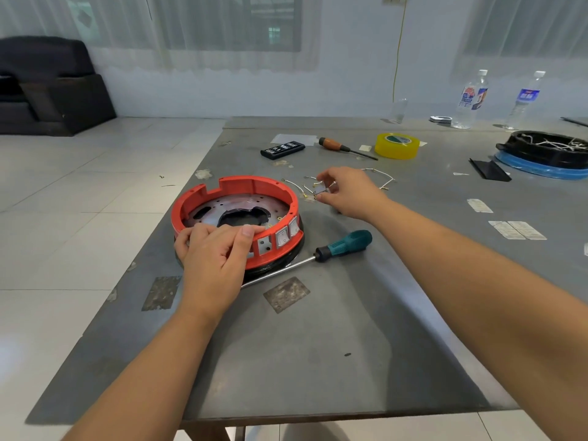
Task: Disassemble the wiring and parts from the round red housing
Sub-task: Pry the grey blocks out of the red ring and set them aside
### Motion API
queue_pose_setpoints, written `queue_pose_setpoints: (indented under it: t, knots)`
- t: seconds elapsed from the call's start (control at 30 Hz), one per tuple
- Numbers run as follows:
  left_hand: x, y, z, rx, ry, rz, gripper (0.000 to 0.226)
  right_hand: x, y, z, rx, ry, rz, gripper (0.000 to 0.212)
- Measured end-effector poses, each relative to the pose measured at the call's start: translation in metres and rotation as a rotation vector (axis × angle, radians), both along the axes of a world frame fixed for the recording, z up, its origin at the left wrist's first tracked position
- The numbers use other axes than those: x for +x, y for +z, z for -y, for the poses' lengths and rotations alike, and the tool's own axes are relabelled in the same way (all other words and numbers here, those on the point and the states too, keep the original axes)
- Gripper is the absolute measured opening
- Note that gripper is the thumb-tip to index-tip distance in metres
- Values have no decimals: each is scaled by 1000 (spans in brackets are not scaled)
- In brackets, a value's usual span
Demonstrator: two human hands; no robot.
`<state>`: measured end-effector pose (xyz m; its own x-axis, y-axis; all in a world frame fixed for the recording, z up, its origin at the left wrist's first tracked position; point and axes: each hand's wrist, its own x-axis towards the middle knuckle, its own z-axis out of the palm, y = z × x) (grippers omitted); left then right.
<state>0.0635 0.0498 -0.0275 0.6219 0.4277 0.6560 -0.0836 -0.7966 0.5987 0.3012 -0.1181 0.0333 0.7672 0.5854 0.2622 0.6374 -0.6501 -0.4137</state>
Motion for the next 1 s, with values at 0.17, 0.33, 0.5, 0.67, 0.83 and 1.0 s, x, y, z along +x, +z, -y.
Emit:
queue_pose_setpoints:
  t: [0.17,0.33,0.5,0.67,0.83,1.0]
  knots:
    - [-1,1,1,2,-5,-20,33,11,-11,-12,-171,-18,35,39]
    - [0,3,4,2,5,-11,16,14,-19,-16,-275,-65,40,42]
    - [-1,4,5,5,16,-26,16,14,-22,-20,-339,-70,57,42]
    - [-2,3,3,23,33,-48,26,15,-22,-17,-326,-78,19,41]
    - [0,1,2,62,53,-55,31,-4,-13,-8,-241,-54,-8,55]
    - [0,0,1,114,71,-85,37,-52,-13,13,65,66,66,33]
